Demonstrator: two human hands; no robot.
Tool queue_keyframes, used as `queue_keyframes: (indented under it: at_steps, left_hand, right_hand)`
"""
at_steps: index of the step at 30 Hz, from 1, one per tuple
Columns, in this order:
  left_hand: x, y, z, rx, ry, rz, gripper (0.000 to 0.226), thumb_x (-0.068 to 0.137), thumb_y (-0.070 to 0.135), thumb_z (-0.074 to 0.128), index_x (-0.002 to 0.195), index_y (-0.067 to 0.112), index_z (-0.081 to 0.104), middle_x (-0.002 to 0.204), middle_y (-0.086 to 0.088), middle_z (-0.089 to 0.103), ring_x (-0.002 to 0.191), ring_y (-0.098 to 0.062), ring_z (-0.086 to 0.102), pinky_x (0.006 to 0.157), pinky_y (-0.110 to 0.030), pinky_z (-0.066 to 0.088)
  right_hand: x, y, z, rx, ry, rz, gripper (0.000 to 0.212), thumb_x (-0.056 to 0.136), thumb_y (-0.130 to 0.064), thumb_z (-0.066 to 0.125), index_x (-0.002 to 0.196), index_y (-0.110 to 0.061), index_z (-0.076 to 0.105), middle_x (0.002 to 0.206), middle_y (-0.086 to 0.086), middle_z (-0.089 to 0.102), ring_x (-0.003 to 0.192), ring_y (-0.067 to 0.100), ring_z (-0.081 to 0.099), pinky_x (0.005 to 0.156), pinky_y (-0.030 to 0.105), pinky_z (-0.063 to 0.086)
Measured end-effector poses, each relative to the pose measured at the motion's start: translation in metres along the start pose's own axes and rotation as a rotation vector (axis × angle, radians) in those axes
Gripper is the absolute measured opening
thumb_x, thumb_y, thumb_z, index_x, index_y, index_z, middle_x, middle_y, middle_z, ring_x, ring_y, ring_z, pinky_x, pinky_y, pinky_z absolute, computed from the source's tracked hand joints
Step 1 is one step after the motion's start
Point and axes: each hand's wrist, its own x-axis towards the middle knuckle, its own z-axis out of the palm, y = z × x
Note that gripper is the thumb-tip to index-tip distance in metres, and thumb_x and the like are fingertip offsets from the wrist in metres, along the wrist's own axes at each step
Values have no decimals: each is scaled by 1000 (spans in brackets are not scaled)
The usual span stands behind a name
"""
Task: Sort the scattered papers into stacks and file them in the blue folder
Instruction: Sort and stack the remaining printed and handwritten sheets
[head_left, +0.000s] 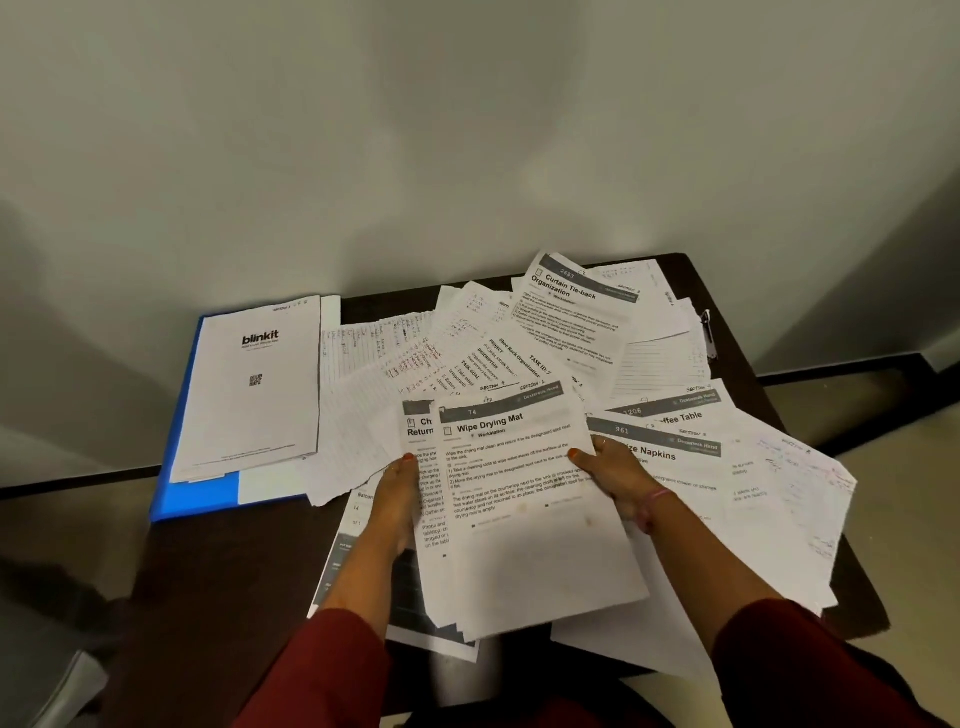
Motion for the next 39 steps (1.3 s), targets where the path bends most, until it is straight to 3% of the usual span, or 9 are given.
queue_keyframes:
  at_steps: [3, 8, 11, 15, 21, 27, 31, 35, 39]
  left_hand:
    - [3, -1, -1, 20, 4, -14, 26, 100, 28, 43, 89, 14, 60, 100, -15, 70, 88, -32, 65, 86, -54, 50]
    - [9, -8, -2, -9, 17, 7, 27, 102, 27, 42, 112, 9, 59, 108, -14, 70, 96, -32, 67, 83, -50, 54]
    - [11, -11, -2, 14, 27, 31, 20, 101, 22, 45, 112, 10, 57, 104, -11, 69, 88, -25, 67, 66, -37, 54]
    - [14, -14, -1, 36, 45, 38, 18, 100, 15, 46, 115, 12, 56, 106, -10, 69, 89, -25, 67, 68, -37, 54]
    - [18, -18, -2, 125, 100, 129, 21, 101, 14, 43, 119, 10, 53, 110, -12, 67, 88, -21, 66, 74, -37, 56]
    - [16, -11, -5, 11, 84, 185, 17, 102, 11, 41, 115, 12, 51, 96, -5, 67, 81, -18, 66, 55, -25, 57]
    - [19, -7, -10, -105, 68, 168, 16, 101, 11, 43, 104, 19, 57, 108, -11, 66, 91, -26, 64, 85, -46, 54]
    - [22, -3, -13, -191, 54, 146, 18, 101, 11, 44, 106, 18, 59, 109, -9, 67, 97, -26, 64, 91, -48, 50]
    - [26, -1, -12, -285, 58, 113, 17, 99, 11, 48, 106, 17, 61, 114, -11, 67, 102, -28, 63, 94, -50, 49]
  right_hand:
    - [2, 2, 9, -57, -3, -39, 23, 92, -7, 58, 115, -7, 61, 116, 11, 67, 103, 25, 64, 96, 40, 50]
    - [0, -1, 22, -125, 12, -111, 24, 91, -12, 61, 114, -15, 56, 110, 0, 65, 95, 12, 62, 76, 18, 49]
    - [1, -1, 29, -184, 10, -122, 36, 89, -19, 65, 122, -14, 52, 117, 1, 64, 105, 16, 61, 90, 31, 50]
    - [13, 6, 42, -394, 15, -205, 52, 75, -40, 67, 122, -21, 53, 118, 1, 60, 110, 17, 57, 97, 40, 48]
    - [2, -3, 64, -493, 62, -246, 62, 83, -15, 64, 139, -10, 39, 130, 15, 40, 128, 24, 35, 107, 27, 27]
    - [-1, -3, 62, -447, 113, -286, 60, 77, -28, 61, 132, -8, 47, 126, 7, 49, 124, 24, 43, 101, 29, 36]
    - [0, -5, 55, -292, 94, -250, 56, 87, -18, 65, 137, -9, 41, 119, -8, 46, 115, 10, 47, 95, 21, 36]
    - [1, -9, 47, -157, -18, -182, 34, 88, -21, 65, 121, -14, 57, 108, -8, 65, 101, 12, 62, 97, 30, 47]
    - [-13, -7, 40, -198, -118, -234, 27, 96, -16, 53, 122, -13, 61, 115, -6, 65, 104, 6, 60, 80, 5, 44]
